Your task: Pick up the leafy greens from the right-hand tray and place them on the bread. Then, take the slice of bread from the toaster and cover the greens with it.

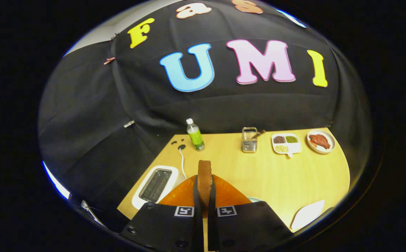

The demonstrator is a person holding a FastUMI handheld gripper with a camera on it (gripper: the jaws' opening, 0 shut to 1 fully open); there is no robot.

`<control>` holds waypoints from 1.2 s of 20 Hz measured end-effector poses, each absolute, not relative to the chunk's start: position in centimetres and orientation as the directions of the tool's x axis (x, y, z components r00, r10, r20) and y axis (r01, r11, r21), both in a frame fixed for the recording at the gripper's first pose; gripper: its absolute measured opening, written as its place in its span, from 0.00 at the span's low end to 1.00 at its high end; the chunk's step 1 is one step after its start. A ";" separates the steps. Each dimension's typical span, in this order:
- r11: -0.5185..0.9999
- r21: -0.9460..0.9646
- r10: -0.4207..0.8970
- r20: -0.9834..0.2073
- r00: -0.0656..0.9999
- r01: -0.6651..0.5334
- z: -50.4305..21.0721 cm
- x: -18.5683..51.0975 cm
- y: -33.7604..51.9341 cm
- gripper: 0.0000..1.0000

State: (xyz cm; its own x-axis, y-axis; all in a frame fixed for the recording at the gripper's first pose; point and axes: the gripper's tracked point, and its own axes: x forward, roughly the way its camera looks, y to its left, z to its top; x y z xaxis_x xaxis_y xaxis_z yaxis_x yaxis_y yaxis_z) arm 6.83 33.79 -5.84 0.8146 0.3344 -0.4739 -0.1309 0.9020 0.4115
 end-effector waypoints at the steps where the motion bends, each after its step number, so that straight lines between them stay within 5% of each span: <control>1: 0.905 0.411 0.318 -0.492 0.810 -0.106 -8.2 6.6 32.8 0.09; 14: 0.836 0.549 0.363 -0.562 0.743 0.007 -22.0 4.3 35.2 0.09; 24: 0.932 0.362 0.277 -0.658 0.700 -0.029 -28.7 4.0 30.6 0.12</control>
